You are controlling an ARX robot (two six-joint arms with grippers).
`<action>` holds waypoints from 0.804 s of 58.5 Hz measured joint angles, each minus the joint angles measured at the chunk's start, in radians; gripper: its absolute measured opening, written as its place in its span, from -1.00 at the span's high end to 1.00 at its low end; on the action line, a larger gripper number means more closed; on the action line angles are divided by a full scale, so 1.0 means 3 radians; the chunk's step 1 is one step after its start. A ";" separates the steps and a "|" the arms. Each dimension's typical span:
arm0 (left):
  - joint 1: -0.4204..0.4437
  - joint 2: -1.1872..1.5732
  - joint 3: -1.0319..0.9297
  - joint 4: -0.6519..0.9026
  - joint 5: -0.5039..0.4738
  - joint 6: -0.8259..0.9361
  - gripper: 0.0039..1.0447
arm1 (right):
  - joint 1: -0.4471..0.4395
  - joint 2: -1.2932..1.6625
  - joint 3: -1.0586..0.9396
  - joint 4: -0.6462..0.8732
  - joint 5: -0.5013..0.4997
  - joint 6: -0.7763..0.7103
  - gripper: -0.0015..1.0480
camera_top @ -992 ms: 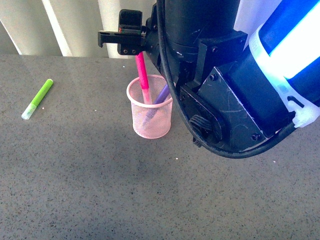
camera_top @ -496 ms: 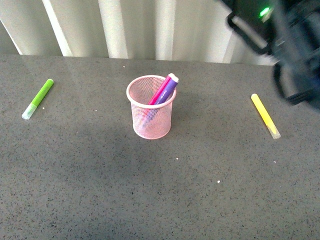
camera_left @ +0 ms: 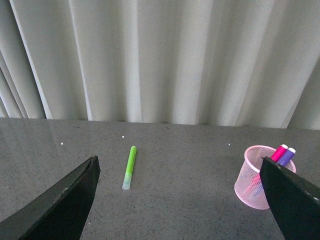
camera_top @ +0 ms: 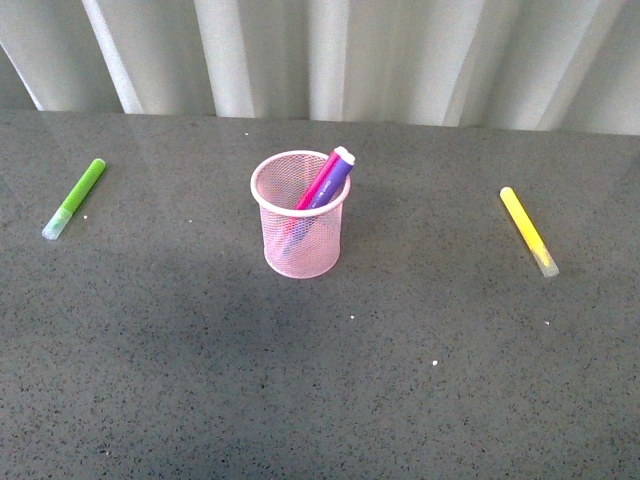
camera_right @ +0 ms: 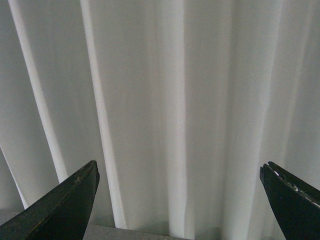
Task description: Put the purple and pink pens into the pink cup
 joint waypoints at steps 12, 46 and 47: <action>0.0000 0.0000 0.0000 0.0000 0.0001 0.0000 -0.88 | -0.0254 -0.0436 -0.0286 -0.0758 0.0323 -0.0134 -0.55; 0.0000 -0.0001 0.0000 0.0000 -0.0004 0.0000 -0.88 | -0.0301 -0.1569 -0.1415 -0.0888 0.0364 -0.0207 0.93; 0.0000 -0.0001 0.0000 0.0000 -0.0004 0.0000 -0.88 | -0.0301 -0.1596 -0.1429 -0.0900 0.0364 -0.0207 0.93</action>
